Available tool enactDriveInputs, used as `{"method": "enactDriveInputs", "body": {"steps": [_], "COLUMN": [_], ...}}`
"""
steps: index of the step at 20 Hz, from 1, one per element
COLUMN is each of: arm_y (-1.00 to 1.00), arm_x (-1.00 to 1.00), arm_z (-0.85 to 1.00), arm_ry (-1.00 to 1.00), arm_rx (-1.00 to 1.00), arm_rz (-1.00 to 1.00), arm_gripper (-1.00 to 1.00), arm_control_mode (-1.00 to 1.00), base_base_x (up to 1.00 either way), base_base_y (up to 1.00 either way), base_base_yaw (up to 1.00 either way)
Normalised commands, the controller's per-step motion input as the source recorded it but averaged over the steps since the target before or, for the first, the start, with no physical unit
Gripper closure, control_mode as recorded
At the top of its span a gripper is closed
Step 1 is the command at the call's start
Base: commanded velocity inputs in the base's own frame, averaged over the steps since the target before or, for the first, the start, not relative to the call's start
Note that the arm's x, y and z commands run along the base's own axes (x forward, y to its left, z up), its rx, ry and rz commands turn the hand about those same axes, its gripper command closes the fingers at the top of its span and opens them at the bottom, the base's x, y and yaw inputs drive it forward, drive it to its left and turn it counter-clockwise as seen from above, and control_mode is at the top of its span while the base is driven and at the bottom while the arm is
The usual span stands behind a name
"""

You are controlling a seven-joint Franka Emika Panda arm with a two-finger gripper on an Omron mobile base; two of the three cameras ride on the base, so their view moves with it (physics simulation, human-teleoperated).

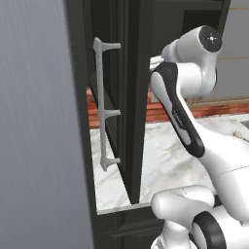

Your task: Locate and retrieve the bar soap and dish brush from the cabinet. Place them next to the sink.

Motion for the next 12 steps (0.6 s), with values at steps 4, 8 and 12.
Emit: {"method": "enactDriveInputs", "body": {"steps": [4, 8, 12], "arm_y": [0.34, 0.04, -0.08], "arm_x": [0.56, 0.60, 0.47], "arm_z": [-0.04, -0.01, -0.08], "arm_ry": [0.00, 0.03, 0.03], "arm_rx": [-0.01, -0.01, 0.00], "arm_rz": [0.00, 0.04, 0.07], "arm_gripper": [-1.00, -1.00, -1.00], "arm_control_mode": [-1.00, -1.00, -1.00], "base_base_x": [0.00, 0.00, 0.00], "base_base_y": [0.00, 0.00, 0.00], "base_base_yaw": [0.00, 0.00, 0.00]}}
